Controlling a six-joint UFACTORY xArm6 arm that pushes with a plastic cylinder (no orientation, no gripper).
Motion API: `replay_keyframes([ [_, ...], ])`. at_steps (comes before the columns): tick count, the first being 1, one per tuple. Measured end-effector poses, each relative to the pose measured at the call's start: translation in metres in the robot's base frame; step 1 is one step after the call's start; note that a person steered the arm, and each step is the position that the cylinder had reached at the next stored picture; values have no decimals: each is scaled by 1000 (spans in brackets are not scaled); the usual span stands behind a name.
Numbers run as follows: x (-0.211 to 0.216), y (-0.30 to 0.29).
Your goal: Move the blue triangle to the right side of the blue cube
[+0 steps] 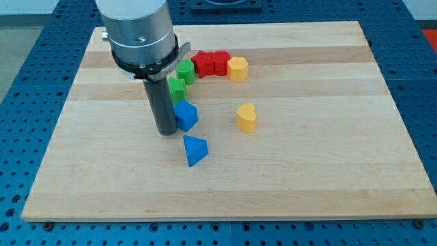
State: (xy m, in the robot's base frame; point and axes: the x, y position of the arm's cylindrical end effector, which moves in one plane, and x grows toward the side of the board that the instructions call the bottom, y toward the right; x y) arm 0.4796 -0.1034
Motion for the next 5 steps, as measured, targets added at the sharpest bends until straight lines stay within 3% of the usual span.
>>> replay_keyframes([
  [3, 14, 0],
  [5, 101, 4],
])
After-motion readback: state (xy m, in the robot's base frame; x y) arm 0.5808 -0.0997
